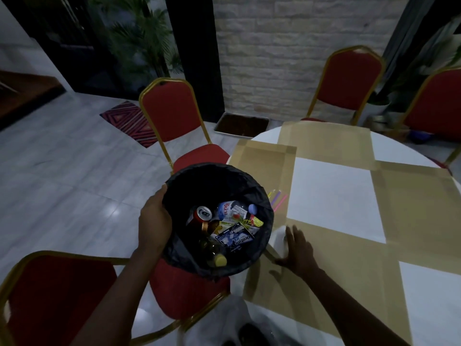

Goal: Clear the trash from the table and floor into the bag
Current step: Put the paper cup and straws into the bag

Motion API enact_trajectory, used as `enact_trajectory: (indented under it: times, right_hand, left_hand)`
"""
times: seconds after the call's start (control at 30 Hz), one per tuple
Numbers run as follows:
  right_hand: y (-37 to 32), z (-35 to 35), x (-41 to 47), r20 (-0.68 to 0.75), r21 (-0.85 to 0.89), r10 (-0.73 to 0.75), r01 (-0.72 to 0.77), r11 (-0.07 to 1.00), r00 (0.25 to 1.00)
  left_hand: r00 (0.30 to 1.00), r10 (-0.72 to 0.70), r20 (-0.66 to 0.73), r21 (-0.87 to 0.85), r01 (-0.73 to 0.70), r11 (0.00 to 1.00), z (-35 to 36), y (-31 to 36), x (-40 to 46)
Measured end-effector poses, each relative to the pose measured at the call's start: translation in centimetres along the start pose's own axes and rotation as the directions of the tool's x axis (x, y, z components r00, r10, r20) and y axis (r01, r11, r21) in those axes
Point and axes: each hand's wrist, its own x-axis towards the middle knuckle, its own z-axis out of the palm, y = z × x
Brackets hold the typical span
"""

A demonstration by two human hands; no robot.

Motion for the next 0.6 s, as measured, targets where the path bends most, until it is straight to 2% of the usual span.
enact_trajectory:
  times: [0.1, 0.27, 0.43, 0.6]
  right_hand:
    - [-0.3, 0.3, 0.6, 0.001, 0.025, 0.009, -0.009, 1.000, 1.000]
    - [-0.2, 0.6, 0.2, -0.092, 0.156, 0.027, -0.012, 0.988, 0.995]
    - [-0.6, -1.0, -0.8, -0.302, 0.223, 0.026, 0.044, 0.974, 0.953]
    - [-2.1, -5.4, -1.6, -0.513, 0.215, 0.043, 0.080, 0.973, 0.857]
  left_hand:
    - [1.000, 0.007, -0.011, 0.007, -0.007, 1.000, -0.2, 1.1, -0.3]
    - [1.000, -0.006, -0.003, 0.008, 0.006, 1.000, -0.3, 1.2, -0.4]
    - [1.000, 0.009, -0.002, 0.004, -0.009, 1.000, 0.0, 1.5, -0.3]
    - [1.000, 0.024, 0.012, 0.003, -0.024, 1.000, 0.8, 2.0, 0.2]
